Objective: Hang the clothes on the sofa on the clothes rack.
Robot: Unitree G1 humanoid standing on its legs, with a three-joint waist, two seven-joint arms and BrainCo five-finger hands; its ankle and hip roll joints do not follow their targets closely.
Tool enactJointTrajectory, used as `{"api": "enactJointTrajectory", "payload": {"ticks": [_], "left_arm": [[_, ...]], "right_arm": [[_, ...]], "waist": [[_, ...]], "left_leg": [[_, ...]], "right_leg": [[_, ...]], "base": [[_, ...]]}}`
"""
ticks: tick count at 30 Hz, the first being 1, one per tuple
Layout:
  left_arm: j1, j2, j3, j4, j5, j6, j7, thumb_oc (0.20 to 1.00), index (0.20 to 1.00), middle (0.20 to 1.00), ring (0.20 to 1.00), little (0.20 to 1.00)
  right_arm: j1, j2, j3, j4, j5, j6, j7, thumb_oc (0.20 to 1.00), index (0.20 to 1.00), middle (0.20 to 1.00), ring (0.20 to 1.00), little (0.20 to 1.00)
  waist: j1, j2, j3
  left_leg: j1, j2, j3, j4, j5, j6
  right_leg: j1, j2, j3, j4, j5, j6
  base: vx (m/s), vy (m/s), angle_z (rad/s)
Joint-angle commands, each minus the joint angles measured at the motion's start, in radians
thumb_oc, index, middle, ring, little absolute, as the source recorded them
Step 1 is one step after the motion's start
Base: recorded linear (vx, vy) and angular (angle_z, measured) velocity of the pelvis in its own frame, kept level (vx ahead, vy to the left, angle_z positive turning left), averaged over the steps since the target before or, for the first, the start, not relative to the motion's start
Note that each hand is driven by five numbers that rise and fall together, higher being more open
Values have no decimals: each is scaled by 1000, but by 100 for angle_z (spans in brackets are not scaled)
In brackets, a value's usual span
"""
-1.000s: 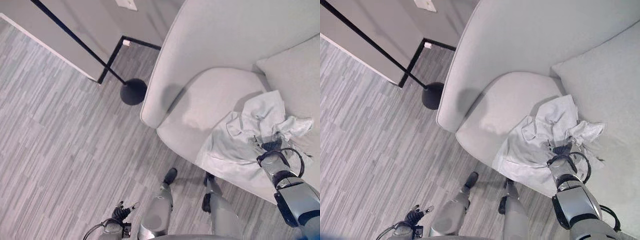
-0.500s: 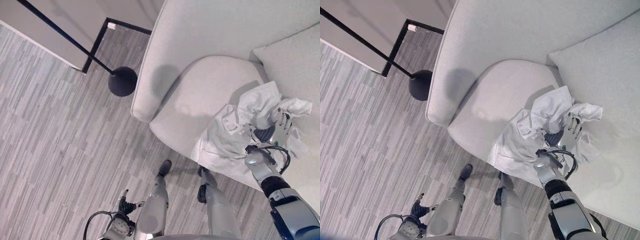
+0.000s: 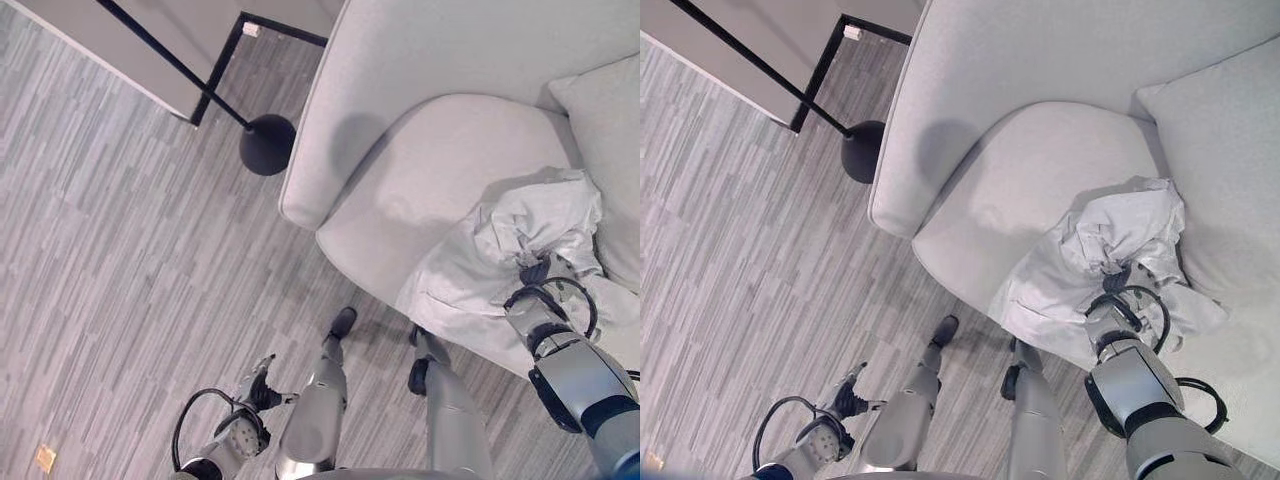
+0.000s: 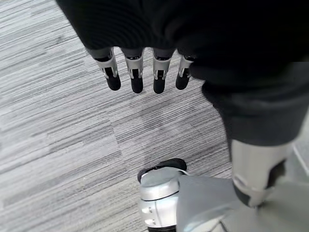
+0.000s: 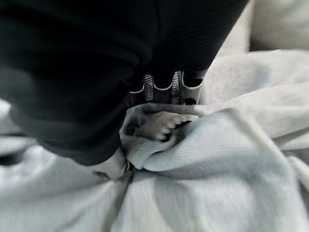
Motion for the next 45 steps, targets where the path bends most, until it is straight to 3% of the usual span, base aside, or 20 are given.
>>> {"api": "enactJointTrajectory", "payload": {"ticks": [1, 6, 10, 13, 14, 15, 18, 19, 22, 27, 33, 37, 38, 41, 42, 43, 45], "left_arm": [[12, 7, -41, -23, 45, 2, 9, 1000, 1000, 1000, 1000, 1000], [7, -7, -47, -12, 46, 15, 3, 1000, 1000, 1000, 1000, 1000], [-15, -32, -20, 63, 11, 34, -3, 1000, 1000, 1000, 1000, 1000], [-37, -56, 17, 131, -32, 53, -11, 1000, 1000, 1000, 1000, 1000], [-39, -69, 37, 148, -61, 63, -26, 1000, 1000, 1000, 1000, 1000], [-37, -68, 37, 148, -61, 63, -27, 1000, 1000, 1000, 1000, 1000], [12, -59, 52, 119, -43, 74, -50, 1000, 1000, 1000, 1000, 1000], [15, -59, 51, 117, -43, 74, -50, 1000, 1000, 1000, 1000, 1000], [81, -23, 75, 65, 2, 82, -105, 1000, 1000, 1000, 1000, 1000], [118, 0, 118, 46, 1, 94, -156, 1000, 1000, 1000, 1000, 1000], [154, 6, 220, -40, -176, 100, -202, 1000, 1000, 1000, 1000, 1000], [171, 51, 273, -203, -303, 91, -228, 1000, 1000, 1000, 1000, 1000], [188, 96, 338, -344, -360, 80, -197, 1000, 1000, 1000, 1000, 1000], [170, 130, 402, -416, -285, 67, -108, 1000, 1000, 1000, 1000, 1000], [170, 130, 402, -416, -285, 67, -108, 1000, 1000, 1000, 1000, 1000], [126, 154, 426, -416, -198, 66, 3, 1000, 1000, 1000, 1000, 1000], [80, 154, 439, -393, -181, 63, 65, 1000, 1000, 1000, 1000, 1000]], "right_arm": [[90, 66, 16, 42, -57, -1, 128, 200, 200, 200, 200, 200], [132, 76, -49, 32, 33, -29, 129, 200, 200, 200, 200, 200], [183, 110, -187, -97, 382, -154, 165, 200, 200, 200, 200, 200], [241, 204, -238, -306, 696, -276, 230, 200, 200, 200, 200, 200], [302, 255, -206, -470, 822, -325, 303, 200, 200, 200, 200, 200], [307, 255, -204, -474, 823, -324, 302, 200, 200, 200, 200, 200], [414, 239, -151, -859, 935, -392, 401, 200, 200, 200, 200, 200], [418, 238, -150, -863, 934, -390, 399, 200, 200, 200, 200, 200], [444, 167, -171, -1140, 955, -415, 455, 200, 200, 200, 200, 200], [374, 128, -199, -1285, 967, -417, 469, 200, 200, 200, 200, 200], [118, 88, -146, -1328, 973, -392, 461, 200, 200, 200, 200, 200], [-73, 37, -117, -1308, 969, -363, 438, 200, 200, 200, 200, 200], [-157, 13, -102, -1320, 981, -357, 418, 200, 200, 200, 200, 200], [-198, -10, -93, -1371, 972, -368, 403, 200, 200, 200, 200, 200], [-198, -10, -93, -1371, 972, -368, 403, 200, 200, 200, 200, 200], [-218, -17, -80, -1410, 975, -393, 391, 200, 200, 200, 200, 200], [-231, -19, -67, -1437, 971, -405, 382, 200, 200, 200, 200, 200]], "waist": [[26, 73, 17], [9, 67, 14], [-18, 37, -3], [-40, -4, -14], [-49, -36, -27], [-49, -36, -27], [-60, -96, -69], [-60, -95, -68], [-53, -121, -136], [-39, -132, -213], [-17, -150, -311], [-10, -164, -344], [-10, -180, -359], [-17, -200, -372], [-17, -200, -372], [-27, -214, -383], [-33, -219, -387]], "left_leg": [[39, -4, 62, -161, 135, 77], [59, 0, 72, -161, 125, 77], [94, 12, 85, -161, 109, 77], [131, 31, 108, -161, 91, 74], [165, 46, 122, -161, 78, 71], [168, 46, 123, -161, 78, 71], [239, 63, 138, -161, 80, 63], [243, 64, 138, -161, 79, 63], [350, 83, 147, -161, 47, 63], [436, 96, 152, -161, 43, 57], [509, 110, 178, -161, 39, 51], [530, 117, 201, -161, 39, 50], [537, 119, 207, -161, 42, 49], [546, 124, 209, -161, 43, 44], [546, 124, 209, -161, 43, 44], [549, 126, 213, -161, 45, 39], [551, 126, 215, -161, 44, 37]], "right_leg": [[38, -32, -19, 163, -226, 64], [55, -26, -19, 158, -223, 64], [93, -18, -11, 144, -218, 65], [134, -8, 3, 119, -204, 64], [176, -1, 13, 87, -188, 62], [179, 0, 14, 85, -187, 62], [276, -3, 22, 5, -133, 63], [283, -2, 21, 1, -131, 63], [399, 10, 37, -49, -128, 68], [497, 20, 49, -102, -124, 71], [581, 29, 78, -178, -102, 76], [604, 31, 97, -195, -93, 76], [609, 30, 101, -198, -87, 77], [618, 32, 101, -207, -82, 77], [619, 32, 101, -207, -82, 77], [621, 35, 105, -212, -79, 79], [620, 36, 109, -213, -77, 78]], "base": [[0, 0, 0], [0, 0, 0], [5, 0, -1], [15, -4, -4], [36, -11, -21], [50, -16, -30], [51, -10, -28], [54, -1, -15], [161, -6, -5], [139, 36, -15], [102, 53, -9], [48, 36, -21], [28, 25, -15], [38, -12, -12], [51, -31, 2], [29, -17, -4], [22, -15, -7]]}}
